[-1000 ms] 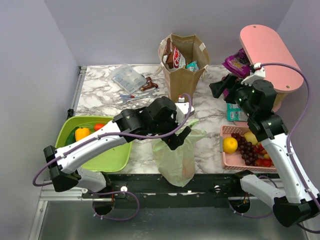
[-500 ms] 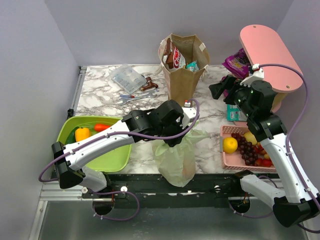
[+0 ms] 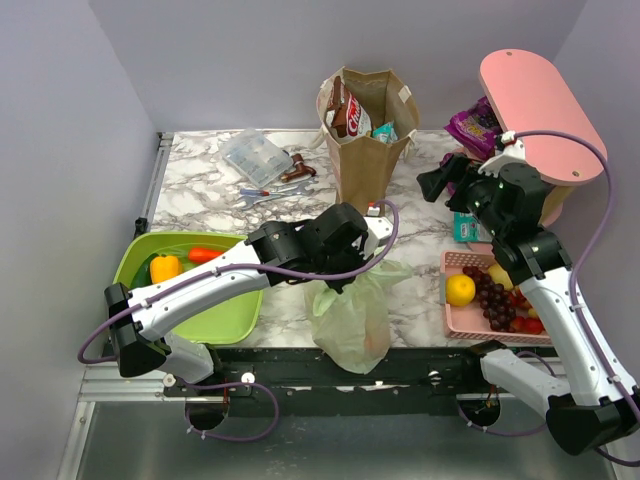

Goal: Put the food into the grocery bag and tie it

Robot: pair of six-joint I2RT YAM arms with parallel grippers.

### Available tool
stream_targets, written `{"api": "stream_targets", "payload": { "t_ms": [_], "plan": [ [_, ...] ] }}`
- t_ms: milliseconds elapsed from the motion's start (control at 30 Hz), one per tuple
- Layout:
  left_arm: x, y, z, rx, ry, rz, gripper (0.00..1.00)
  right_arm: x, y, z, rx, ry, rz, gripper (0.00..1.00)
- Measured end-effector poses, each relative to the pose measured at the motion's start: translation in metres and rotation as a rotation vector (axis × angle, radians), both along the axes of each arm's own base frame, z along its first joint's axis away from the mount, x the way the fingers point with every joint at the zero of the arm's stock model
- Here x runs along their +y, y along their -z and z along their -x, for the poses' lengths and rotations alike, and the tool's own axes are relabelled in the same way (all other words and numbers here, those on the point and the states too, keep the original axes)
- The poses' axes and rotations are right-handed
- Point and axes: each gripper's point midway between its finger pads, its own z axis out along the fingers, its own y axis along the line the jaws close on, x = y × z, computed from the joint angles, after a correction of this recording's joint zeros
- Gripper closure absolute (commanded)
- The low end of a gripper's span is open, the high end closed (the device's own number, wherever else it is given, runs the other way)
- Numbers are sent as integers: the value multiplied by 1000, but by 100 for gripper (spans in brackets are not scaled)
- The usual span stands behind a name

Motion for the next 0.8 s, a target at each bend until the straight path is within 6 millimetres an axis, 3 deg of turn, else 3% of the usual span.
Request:
{"api": "stream_targets", "payload": {
  "t_ms": [233, 533, 800],
  "plan": [
    [4, -15, -10, -51, -42, 2, 100, -2, -3, 2, -13, 7, 4, 0],
    [5, -82, -34, -161, -154, 94, 100, -5, -6, 3, -21, 20, 5, 0],
    [4, -116, -60, -218, -228, 139, 100, -10, -10, 6, -35, 44, 5, 0]
  ]
}}
